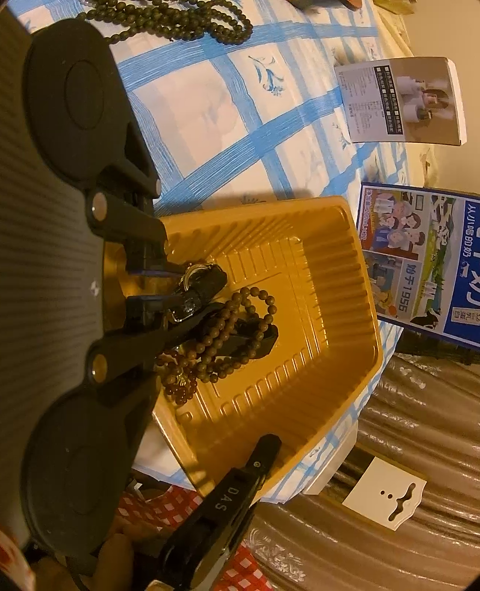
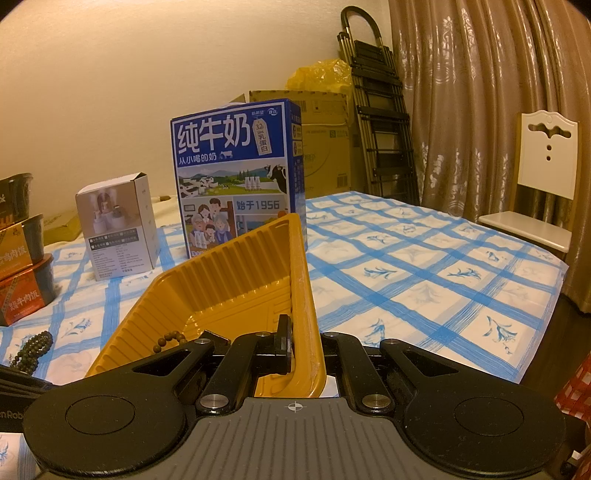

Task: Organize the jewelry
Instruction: 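Carry the earring into the orange tray and open the left tool, then close the left tool on the dark bead strand on the cloth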

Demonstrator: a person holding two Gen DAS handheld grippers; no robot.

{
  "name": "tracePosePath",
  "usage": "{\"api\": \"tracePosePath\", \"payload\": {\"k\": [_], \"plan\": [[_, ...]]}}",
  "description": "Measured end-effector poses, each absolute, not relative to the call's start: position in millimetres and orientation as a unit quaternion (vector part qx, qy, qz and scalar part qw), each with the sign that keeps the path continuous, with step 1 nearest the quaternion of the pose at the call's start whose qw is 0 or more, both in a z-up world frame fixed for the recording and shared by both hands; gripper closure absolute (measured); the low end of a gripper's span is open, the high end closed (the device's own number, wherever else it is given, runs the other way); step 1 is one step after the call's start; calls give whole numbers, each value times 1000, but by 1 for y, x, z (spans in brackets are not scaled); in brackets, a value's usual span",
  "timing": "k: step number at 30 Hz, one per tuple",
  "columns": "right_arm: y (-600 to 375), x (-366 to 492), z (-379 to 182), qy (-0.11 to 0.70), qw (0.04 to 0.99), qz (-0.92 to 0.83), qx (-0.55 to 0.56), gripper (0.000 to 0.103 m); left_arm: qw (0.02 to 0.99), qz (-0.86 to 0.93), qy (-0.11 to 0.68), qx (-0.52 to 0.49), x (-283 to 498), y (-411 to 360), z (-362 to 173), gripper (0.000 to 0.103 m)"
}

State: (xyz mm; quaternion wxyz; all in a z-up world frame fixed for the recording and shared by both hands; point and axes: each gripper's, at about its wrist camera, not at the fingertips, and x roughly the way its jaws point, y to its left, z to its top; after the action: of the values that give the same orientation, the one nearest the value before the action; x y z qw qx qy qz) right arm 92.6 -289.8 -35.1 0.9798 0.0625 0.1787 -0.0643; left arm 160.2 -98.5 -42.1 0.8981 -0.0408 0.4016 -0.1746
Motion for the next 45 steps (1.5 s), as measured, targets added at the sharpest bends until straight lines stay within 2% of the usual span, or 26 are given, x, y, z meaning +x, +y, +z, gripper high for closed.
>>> {"api": "tracePosePath", "payload": {"k": [5, 14, 28, 36, 45], "plan": [[-290, 93, -35, 179, 980, -64, 63, 98, 900, -171, 397, -53, 158, -96, -39, 90], [-289, 94, -34, 178, 980, -64, 63, 98, 914, -150, 374, -51, 133, -76, -29, 89], [-278, 111, -30, 179, 980, -56, 66, 98, 927, -3, 376, -11, 86, 23, -26, 88], [-270, 119, -31, 182, 980, -57, 59, 98, 925, 52, 377, -3, 92, 65, -28, 88], [-271, 123, -35, 187, 979, -58, 56, 98, 924, 17, 381, 22, 122, 54, -40, 88]]}}
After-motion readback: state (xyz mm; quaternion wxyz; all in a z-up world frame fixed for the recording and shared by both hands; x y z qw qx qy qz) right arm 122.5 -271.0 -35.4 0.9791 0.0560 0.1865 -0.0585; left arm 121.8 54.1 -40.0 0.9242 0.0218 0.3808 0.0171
